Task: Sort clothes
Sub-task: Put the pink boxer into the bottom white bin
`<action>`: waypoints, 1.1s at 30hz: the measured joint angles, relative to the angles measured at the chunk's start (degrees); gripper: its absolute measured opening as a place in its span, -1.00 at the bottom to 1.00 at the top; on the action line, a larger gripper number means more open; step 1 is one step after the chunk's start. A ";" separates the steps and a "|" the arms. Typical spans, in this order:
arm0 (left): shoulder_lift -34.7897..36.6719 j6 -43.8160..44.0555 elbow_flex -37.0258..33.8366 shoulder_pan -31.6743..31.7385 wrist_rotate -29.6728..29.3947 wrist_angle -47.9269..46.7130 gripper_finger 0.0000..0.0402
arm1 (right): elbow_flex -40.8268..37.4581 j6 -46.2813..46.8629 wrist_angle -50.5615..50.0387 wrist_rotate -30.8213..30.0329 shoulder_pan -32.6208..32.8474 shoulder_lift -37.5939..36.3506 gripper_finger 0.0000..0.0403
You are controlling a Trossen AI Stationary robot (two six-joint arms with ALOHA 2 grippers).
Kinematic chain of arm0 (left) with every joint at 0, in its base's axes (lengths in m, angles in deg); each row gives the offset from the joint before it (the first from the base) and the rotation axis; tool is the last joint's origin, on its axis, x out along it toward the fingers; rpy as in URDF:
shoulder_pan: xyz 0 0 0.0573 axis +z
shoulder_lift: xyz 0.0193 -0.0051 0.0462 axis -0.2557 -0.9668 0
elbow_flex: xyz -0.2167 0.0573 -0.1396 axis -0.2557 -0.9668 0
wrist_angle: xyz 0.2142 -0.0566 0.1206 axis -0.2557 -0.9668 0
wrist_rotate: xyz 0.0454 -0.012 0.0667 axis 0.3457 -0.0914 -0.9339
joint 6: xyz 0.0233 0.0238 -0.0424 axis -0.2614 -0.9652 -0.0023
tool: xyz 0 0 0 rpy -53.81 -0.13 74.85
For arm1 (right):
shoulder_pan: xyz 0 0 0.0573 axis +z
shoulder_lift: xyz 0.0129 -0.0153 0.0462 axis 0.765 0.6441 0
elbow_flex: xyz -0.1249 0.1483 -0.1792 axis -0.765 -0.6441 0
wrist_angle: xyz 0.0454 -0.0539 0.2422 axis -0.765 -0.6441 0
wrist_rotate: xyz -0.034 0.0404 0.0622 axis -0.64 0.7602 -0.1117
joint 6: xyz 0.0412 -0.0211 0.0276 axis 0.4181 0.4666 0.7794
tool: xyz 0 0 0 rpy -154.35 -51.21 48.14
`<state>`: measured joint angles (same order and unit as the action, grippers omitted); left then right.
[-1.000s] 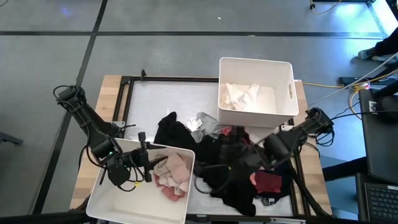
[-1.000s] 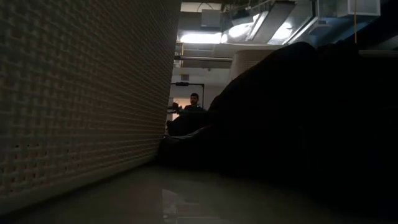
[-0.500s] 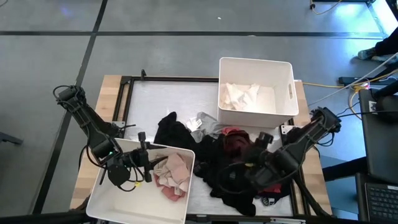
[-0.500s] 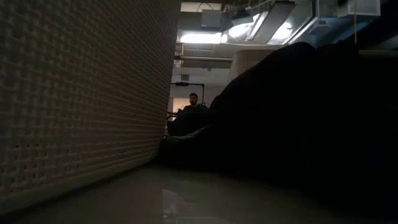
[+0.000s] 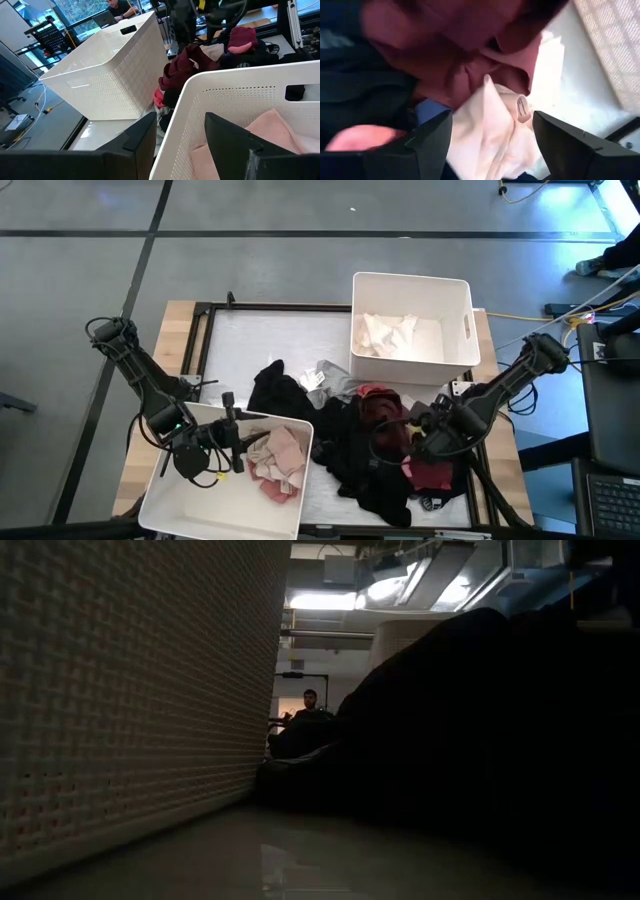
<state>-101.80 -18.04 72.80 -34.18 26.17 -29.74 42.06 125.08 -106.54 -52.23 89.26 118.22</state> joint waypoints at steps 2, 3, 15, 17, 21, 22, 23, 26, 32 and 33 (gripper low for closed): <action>0.00 0.00 0.00 0.00 0.00 0.02 -0.22 | -3.63 0.77 2.23 0.13 0.00 -1.47 0.38; 0.00 0.01 0.00 0.00 0.00 0.00 -0.22 | -5.32 0.83 3.46 0.53 0.00 -1.89 0.38; 0.00 0.00 0.00 0.01 0.00 0.02 -0.22 | -14.97 -2.30 13.73 7.69 -0.02 -2.26 -0.28; 0.00 0.00 0.00 0.02 0.00 0.02 -0.22 | -14.97 -2.64 13.77 7.77 -0.02 -2.26 -0.49; 0.00 0.00 0.00 0.02 0.00 0.02 -0.22 | -14.78 -3.91 14.67 10.43 -0.02 -2.26 -0.91; 0.00 0.00 0.00 0.02 0.00 0.02 -0.22 | -14.48 -3.96 14.18 10.43 -0.02 -2.26 -0.94; 0.00 -0.01 0.00 0.01 0.00 0.02 -0.22 | -14.07 -3.99 13.83 10.45 -0.02 -2.26 -0.93; 0.00 -0.02 0.00 0.01 0.00 0.04 -0.22 | -11.48 -4.00 11.14 10.23 -0.02 -2.26 -0.87; 0.00 -0.20 0.00 0.00 -0.02 0.07 -0.22 | -1.41 -8.72 5.68 3.36 0.00 -2.26 -0.97; 0.00 -0.28 0.00 0.02 -0.02 0.11 -0.22 | 0.70 -10.17 5.47 1.71 0.00 -2.26 -0.95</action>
<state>-101.80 -18.32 72.80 -34.16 26.15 -29.63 42.76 114.91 -101.07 -50.53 89.26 115.96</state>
